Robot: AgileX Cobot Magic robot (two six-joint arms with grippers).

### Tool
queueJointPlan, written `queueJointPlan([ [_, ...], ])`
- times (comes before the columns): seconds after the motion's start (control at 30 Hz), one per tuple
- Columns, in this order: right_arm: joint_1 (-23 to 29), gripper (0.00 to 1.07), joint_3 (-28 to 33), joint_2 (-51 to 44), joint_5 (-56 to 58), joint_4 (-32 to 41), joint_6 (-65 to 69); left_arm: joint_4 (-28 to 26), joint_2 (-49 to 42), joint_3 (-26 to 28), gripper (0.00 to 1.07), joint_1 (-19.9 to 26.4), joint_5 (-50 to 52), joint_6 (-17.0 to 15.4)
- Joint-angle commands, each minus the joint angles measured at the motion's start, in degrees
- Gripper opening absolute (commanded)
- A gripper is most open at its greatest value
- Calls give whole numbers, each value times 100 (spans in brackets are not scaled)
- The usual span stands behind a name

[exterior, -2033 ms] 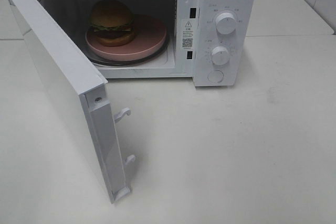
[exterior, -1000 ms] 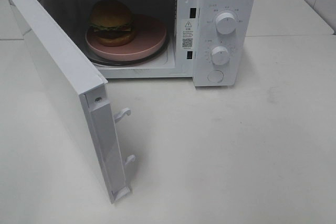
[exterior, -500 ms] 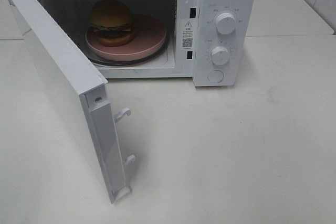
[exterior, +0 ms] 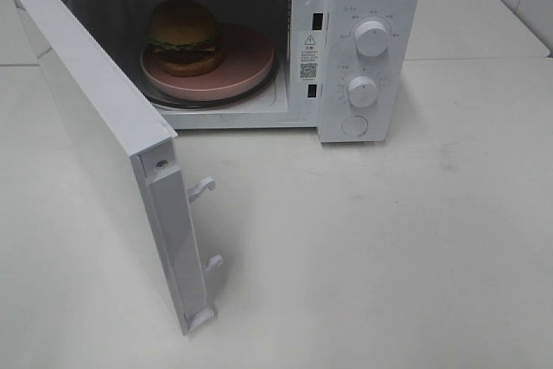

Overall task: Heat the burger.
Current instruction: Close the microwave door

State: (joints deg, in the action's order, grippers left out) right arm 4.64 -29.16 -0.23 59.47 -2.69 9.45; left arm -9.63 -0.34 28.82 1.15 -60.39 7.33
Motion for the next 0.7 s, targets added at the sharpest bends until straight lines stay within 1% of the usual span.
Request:
queueJointPlan([
  [0.03,-46,72,0,-143,0,11,0,-63,-63,23,84,6,109,-6],
  [0.17,-46,72,0,-143,0,11,0,-80,212,229,84,6,361,-6],
  [0.3,-46,72,0,-143,0,11,0,-80,435,235,84,6,613,6],
  [0.33,-46,72,0,-143,0,11,0,-80,596,235,81,6,791,6],
  [0.37,-46,72,0,-143,0,11,0,-80,596,235,81,6,791,6],
  [0.4,-46,72,0,-143,0,11,0,-80,796,235,74,6,1008,6],
  [0.43,-46,72,0,-143,0,11,0,-80,877,235,71,6,1123,6],
  [0.47,-46,72,0,-143,0,11,0,-80,877,235,71,6,1123,6],
  [0.5,-46,72,0,-143,0,11,0,-80,1094,235,63,6,1289,6],
  [0.53,-46,72,0,-143,0,11,0,-80,1094,235,63,6,1289,6],
  [0.57,-46,72,0,-143,0,11,0,-80,1209,235,57,6,1369,6],
  [0.6,-46,72,0,-143,0,11,0,-80,1427,235,47,6,1495,6],
  [0.63,-46,72,0,-143,0,11,0,-80,1427,235,47,6,1495,6],
  [0.67,-46,72,0,-143,0,11,0,-80,1564,235,41,6,1570,6],
  [0.7,-46,72,0,-143,0,11,0,-80,1816,235,28,6,1719,6],
])
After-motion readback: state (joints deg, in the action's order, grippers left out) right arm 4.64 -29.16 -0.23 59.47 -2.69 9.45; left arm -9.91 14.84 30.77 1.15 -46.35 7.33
